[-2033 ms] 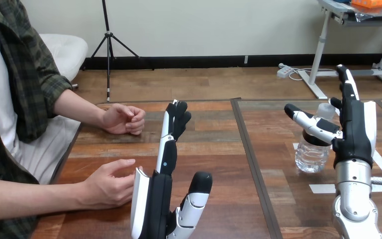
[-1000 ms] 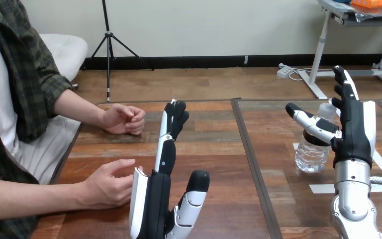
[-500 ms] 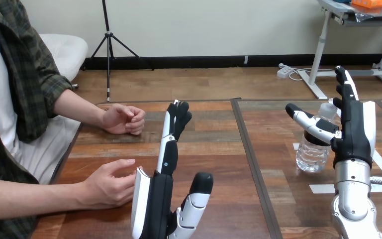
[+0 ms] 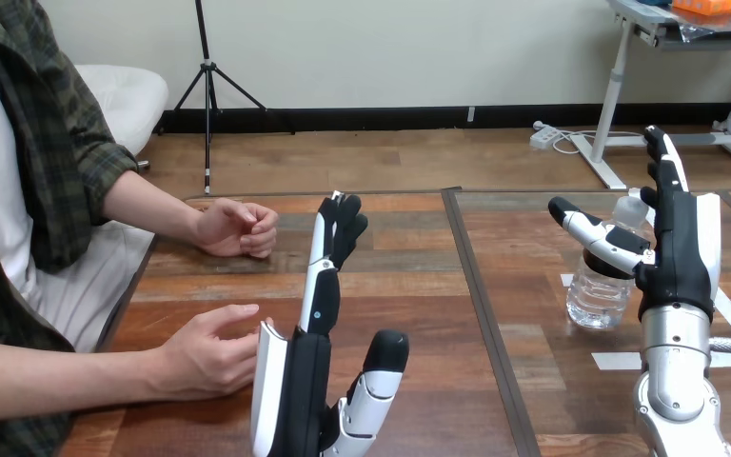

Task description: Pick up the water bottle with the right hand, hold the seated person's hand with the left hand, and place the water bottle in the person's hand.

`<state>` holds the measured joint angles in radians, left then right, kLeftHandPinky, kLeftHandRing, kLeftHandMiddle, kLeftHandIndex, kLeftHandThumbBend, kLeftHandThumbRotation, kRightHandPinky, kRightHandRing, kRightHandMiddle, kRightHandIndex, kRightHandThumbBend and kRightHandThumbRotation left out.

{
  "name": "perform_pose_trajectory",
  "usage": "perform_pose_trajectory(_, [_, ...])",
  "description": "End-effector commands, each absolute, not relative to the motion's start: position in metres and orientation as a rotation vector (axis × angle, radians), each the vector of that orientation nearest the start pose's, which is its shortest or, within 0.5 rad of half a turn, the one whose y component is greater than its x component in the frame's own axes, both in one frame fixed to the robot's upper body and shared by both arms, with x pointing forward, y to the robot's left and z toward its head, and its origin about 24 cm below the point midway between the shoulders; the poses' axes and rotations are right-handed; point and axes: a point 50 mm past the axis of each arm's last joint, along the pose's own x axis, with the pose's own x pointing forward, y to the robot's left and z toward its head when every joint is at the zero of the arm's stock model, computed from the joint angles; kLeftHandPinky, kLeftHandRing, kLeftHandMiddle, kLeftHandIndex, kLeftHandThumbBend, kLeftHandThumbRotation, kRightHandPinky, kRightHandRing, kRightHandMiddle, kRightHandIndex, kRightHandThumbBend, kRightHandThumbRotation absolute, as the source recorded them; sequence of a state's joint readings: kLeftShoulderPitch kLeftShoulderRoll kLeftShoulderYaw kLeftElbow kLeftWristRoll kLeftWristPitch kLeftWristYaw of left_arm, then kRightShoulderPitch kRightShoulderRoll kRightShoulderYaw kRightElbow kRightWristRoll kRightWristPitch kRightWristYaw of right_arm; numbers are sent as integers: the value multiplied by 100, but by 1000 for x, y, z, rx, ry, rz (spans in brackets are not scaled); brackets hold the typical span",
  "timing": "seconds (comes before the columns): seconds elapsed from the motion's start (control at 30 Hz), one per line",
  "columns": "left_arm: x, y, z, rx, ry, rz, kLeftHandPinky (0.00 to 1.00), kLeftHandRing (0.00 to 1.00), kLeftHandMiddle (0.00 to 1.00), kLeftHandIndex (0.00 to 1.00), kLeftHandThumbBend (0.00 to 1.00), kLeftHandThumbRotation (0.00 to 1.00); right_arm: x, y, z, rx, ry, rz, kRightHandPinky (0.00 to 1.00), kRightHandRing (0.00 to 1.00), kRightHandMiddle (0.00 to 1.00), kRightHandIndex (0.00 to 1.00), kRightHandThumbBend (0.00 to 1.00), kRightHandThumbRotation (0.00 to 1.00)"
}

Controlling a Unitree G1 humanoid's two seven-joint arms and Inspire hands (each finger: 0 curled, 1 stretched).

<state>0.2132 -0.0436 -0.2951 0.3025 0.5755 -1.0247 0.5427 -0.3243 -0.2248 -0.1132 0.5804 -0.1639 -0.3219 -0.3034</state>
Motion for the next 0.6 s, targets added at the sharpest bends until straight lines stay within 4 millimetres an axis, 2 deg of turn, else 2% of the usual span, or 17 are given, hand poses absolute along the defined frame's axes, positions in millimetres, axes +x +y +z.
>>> perform_pose_trajectory(0.0, [161, 70, 30, 92, -627, -45, 91, 93, 96, 100, 52, 100, 307, -219, 49, -316, -159, -336, 91, 96, 96, 94, 66, 6])
perform_pose_trajectory(0.27, [161, 70, 30, 89, -627, -43, 91, 93, 96, 100, 52, 100, 304, -217, 53, -272, -212, -347, 86, 96, 96, 92, 66, 2])
perform_pose_trajectory(0.5, [161, 69, 30, 88, -626, -36, 90, 92, 95, 100, 53, 100, 301, -213, 56, -224, -283, -348, 86, 96, 96, 91, 64, 0])
perform_pose_trajectory(0.57, [161, 69, 30, 83, -623, -36, 90, 92, 95, 100, 53, 100, 300, -213, 57, -212, -301, -345, 89, 97, 97, 92, 63, 0])
